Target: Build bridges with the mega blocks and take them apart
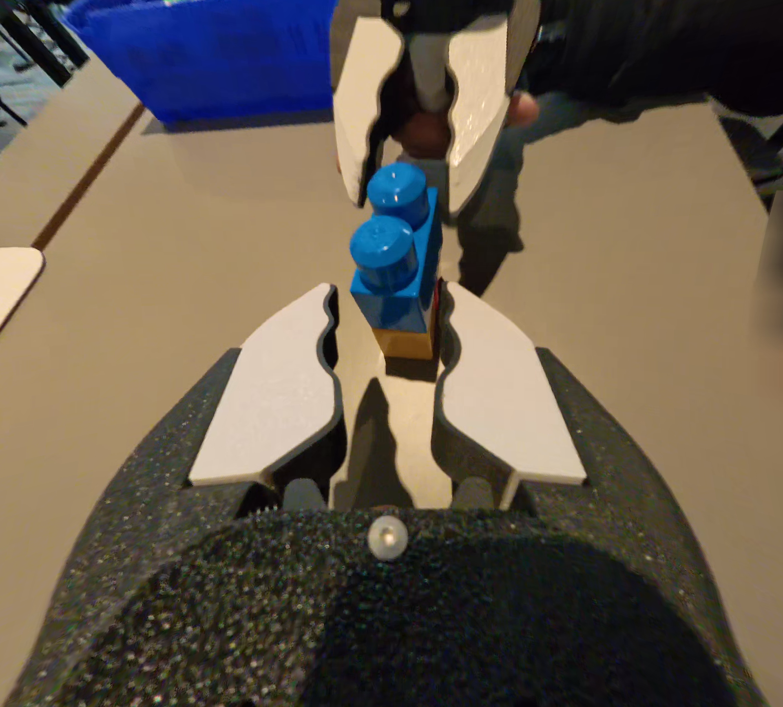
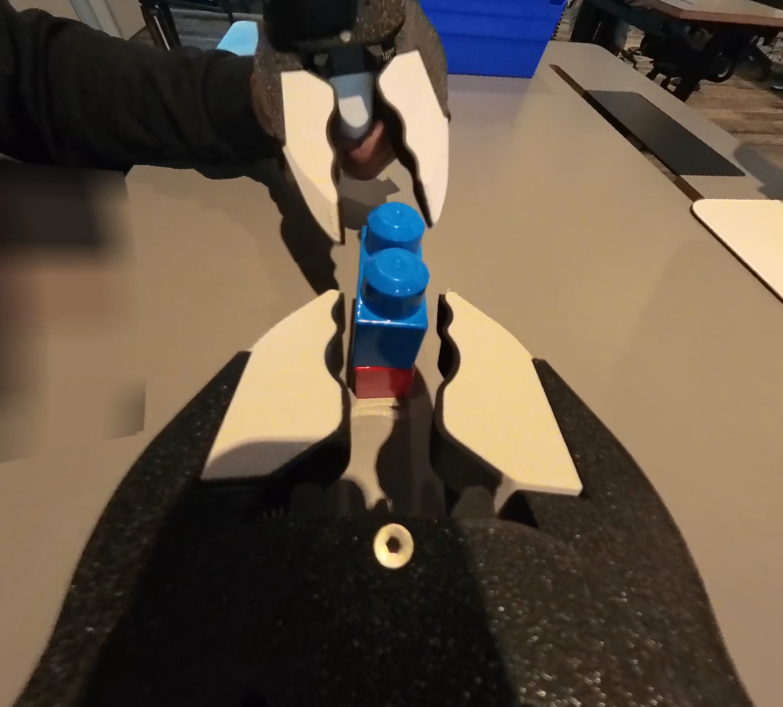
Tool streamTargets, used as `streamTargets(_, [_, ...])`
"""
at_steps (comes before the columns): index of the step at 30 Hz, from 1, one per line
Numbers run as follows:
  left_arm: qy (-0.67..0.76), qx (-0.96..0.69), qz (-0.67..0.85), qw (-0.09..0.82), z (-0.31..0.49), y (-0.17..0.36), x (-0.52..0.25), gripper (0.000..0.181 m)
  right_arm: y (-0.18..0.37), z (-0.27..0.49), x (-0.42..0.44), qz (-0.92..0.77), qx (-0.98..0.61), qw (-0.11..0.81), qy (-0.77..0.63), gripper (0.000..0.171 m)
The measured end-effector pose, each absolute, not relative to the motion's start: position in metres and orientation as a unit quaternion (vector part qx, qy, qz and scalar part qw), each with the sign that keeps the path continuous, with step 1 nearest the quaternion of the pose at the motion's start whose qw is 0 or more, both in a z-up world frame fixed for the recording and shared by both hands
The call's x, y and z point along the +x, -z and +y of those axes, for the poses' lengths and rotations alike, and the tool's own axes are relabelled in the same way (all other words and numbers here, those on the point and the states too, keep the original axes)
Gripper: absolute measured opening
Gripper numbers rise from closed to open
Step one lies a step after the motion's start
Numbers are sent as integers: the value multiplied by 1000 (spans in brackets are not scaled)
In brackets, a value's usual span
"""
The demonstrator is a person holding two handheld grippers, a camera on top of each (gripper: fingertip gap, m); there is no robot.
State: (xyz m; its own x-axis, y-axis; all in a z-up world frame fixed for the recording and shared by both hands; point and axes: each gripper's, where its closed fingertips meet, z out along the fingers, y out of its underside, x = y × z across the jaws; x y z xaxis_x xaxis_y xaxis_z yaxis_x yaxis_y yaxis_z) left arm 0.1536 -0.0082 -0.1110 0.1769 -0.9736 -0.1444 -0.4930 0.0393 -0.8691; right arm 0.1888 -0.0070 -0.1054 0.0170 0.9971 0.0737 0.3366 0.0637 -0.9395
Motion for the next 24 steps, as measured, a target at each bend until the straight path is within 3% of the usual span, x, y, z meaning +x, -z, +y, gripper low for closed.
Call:
streamTargets(1, [289, -630, 570, 441, -8, 106, 155, 44, 105, -7, 188, -588, -567, 432, -381, 40])
streamTargets(5, [311, -625, 540, 470, -3, 96, 158, 42, 111, -5, 187, -592, -575, 429, -368, 36])
streamTargets(8, [312, -626, 548, 460, -6, 104, 161, 26, 113, -4, 186, -591, -578, 428, -364, 35])
streamTargets(22, [301, -631, 550, 456, -7, 106, 160, 26, 116, -4, 187, -607, -579, 428, -337, 36])
streamTargets(24, [304, -631, 551, 454, -7, 106, 159, 26, 123, 3, 194, -620, -590, 425, -294, 54])
